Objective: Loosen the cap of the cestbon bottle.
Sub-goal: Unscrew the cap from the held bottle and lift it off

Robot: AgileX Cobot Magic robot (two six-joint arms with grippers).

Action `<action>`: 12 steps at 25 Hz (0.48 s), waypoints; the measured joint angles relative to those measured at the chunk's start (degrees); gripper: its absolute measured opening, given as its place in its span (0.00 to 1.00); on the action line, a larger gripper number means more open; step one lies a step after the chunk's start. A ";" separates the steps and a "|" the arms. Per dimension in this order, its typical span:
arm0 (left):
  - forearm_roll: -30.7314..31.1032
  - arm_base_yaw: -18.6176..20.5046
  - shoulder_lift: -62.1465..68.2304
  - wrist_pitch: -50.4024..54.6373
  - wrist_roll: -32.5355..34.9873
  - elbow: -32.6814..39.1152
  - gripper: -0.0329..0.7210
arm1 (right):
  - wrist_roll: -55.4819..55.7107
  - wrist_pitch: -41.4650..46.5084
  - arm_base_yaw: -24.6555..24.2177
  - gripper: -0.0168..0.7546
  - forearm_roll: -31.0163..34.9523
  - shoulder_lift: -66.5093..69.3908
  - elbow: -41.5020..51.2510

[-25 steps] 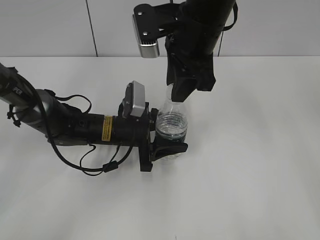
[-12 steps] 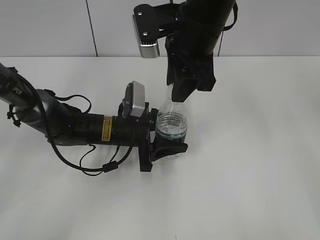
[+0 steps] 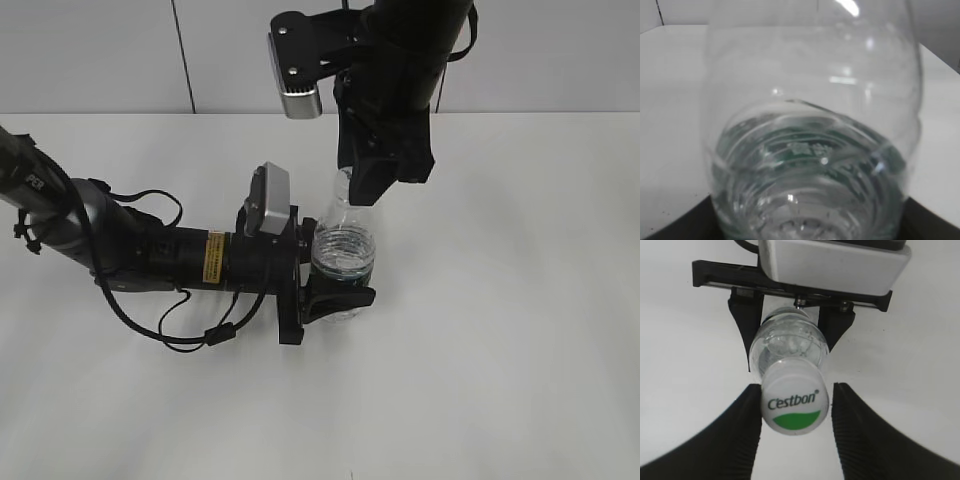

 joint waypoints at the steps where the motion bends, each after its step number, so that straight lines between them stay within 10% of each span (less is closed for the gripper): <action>1: 0.07 0.00 0.00 -0.06 0.00 0.00 0.59 | 0.06 0.00 0.00 0.47 0.00 0.00 0.00; 12: 0.85 0.00 0.00 -0.48 0.07 0.05 0.59 | 3.90 0.00 0.00 0.53 1.08 -0.84 0.06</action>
